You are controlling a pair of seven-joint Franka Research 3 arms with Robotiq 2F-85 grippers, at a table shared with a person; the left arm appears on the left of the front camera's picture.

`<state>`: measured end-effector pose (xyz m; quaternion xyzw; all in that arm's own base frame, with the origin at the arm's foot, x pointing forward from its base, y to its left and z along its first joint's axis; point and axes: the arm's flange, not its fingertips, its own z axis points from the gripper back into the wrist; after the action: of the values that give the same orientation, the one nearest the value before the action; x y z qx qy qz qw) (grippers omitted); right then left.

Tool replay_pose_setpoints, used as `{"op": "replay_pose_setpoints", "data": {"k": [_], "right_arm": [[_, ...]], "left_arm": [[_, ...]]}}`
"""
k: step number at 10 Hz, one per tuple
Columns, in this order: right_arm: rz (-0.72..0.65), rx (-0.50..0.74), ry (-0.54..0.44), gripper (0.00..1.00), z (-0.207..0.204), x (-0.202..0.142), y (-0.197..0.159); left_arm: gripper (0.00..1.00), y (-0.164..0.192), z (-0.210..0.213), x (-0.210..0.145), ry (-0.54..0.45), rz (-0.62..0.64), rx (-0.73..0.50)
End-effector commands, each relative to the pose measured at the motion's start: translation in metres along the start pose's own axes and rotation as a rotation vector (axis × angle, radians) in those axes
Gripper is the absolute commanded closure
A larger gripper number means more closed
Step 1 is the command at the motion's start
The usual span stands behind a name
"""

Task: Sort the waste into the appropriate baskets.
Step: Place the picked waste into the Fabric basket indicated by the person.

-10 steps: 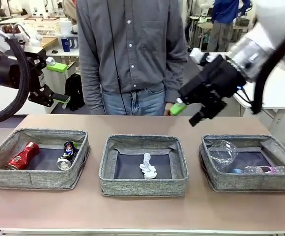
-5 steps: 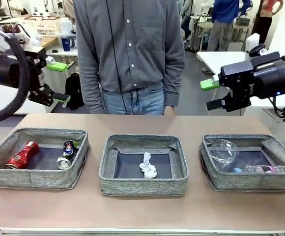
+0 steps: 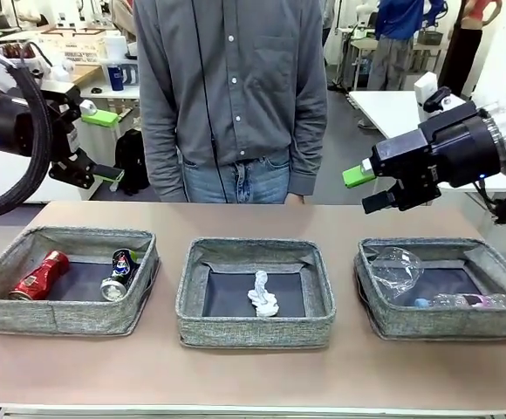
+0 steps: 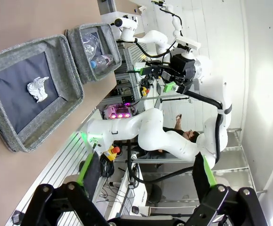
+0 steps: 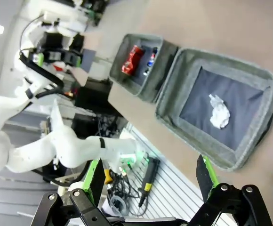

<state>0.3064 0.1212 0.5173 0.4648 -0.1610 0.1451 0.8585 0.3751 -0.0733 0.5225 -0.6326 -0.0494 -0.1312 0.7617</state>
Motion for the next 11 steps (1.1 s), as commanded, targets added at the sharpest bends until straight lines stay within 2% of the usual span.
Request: {"op": "replay_pose_setpoints", "data": {"k": [1, 11], "right_arm": [[-0.017, -0.008, 0.006, 0.00, 0.0062, 0.0004, 0.0028], [-0.017, -0.008, 0.006, 0.00, 0.0062, 0.0004, 0.0028]], "left_arm": [[0.00, -0.0016, -0.0002, -0.0014, 0.002, -0.018, -0.009], [0.00, -0.0016, -0.0002, -0.0014, 0.002, -0.018, -0.009]]}}
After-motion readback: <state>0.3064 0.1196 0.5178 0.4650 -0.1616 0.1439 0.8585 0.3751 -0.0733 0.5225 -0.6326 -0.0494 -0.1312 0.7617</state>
